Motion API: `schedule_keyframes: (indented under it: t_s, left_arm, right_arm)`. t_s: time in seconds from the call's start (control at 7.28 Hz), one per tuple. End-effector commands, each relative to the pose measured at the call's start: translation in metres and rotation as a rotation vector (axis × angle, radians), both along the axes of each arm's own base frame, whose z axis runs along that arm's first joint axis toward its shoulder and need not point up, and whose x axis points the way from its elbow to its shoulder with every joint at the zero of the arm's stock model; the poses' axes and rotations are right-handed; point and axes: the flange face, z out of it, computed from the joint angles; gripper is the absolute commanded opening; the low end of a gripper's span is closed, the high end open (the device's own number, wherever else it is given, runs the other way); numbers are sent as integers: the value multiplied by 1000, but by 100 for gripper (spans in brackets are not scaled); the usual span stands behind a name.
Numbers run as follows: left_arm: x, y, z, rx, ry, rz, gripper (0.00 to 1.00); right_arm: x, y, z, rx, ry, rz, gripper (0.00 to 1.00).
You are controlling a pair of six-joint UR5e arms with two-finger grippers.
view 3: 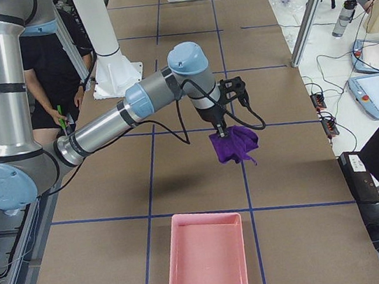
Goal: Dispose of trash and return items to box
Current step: 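Drop the cup in the clear bin while the right drops cloth in pink bin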
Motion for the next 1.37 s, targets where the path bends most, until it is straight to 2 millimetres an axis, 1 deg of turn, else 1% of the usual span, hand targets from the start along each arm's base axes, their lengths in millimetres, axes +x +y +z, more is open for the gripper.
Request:
schedule_keyframes:
  t_s: [0.0, 0.14, 0.27, 0.41, 0.55, 0.69, 0.82, 0.96, 1.1, 1.24]
  left_arm:
    - [61, -28, -56, -45, 100, -29, 100]
    - [96, -38, -76, -74, 138, -27, 100]
    - [136, -43, -92, -115, 174, -16, 100]
    - [174, -45, -104, -158, 202, 1, 100]
    - [200, -44, -116, -173, 219, 21, 100]
    - [233, -44, -134, -210, 244, 6, 100]
    - [279, -41, -156, -251, 259, -33, 100]
    - [307, -34, -170, -271, 276, -29, 100]
    - [316, -23, -186, -274, 301, -20, 100]
    - [337, -8, -196, -313, 323, -13, 100]
  right_arm:
    - [44, 14, 106, -71, 114, -132, 0]
    - [53, 23, 138, -98, 151, -173, 0]
    - [54, 35, 173, -173, 165, -183, 0]
    - [54, 38, 205, -214, 158, -211, 0]
    - [55, 40, 226, -240, 172, -238, 0]
    - [57, 42, 244, -279, 191, -244, 0]
    - [56, 42, 247, -287, 189, -246, 0]
    - [57, 33, 241, -282, 187, -230, 90]
    - [57, 29, 240, -281, 180, -226, 100]
    - [57, 21, 233, -265, 167, -224, 100]
